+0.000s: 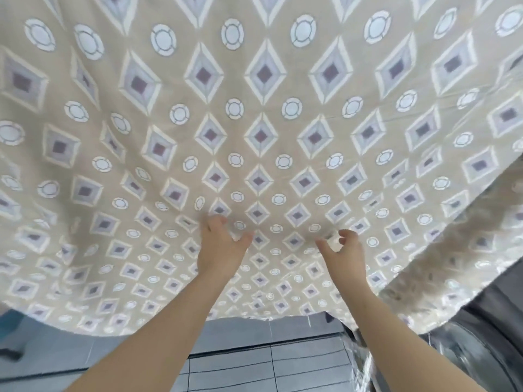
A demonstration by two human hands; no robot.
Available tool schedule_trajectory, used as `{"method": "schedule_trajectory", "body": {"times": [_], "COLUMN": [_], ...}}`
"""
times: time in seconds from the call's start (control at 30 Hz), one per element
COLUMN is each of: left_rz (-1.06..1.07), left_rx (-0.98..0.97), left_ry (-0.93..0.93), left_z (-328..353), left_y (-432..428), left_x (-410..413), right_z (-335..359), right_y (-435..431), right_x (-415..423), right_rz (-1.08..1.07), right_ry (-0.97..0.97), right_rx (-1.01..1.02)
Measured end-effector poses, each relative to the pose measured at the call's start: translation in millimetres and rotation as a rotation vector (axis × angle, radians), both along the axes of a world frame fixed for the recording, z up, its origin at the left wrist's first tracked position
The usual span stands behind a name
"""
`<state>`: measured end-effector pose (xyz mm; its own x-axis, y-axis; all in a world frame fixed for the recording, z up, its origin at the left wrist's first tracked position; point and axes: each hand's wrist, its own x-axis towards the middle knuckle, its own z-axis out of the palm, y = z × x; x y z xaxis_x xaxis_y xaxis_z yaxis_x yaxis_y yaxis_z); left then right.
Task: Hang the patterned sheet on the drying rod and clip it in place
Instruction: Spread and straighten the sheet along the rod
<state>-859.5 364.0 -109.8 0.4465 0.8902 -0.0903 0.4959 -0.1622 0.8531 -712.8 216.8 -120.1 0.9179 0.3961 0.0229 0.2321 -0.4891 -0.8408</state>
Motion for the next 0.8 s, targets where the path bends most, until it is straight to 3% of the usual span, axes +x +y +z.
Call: {"method": "schedule_trajectory", "body": {"times": [0.27,0.63,0.8], "left_rz": [-0.202,-0.613,-0.63], "left_rx": [0.127,0.201,0.262], "left_ry": [0.063,0.116,0.091], "left_z": [10,9,14], "left_y": [-26,-69,-96], "left_x": [52,131,177], "right_z": [-2,3,5], "right_y": [6,-69,-113], "right_x": [37,90,122], "right_rz": [0.064,-0.212,-0.343], "right_ry": [0.044,-0.001,-0.012], "right_rx": [0.048,0.074,0.154]}}
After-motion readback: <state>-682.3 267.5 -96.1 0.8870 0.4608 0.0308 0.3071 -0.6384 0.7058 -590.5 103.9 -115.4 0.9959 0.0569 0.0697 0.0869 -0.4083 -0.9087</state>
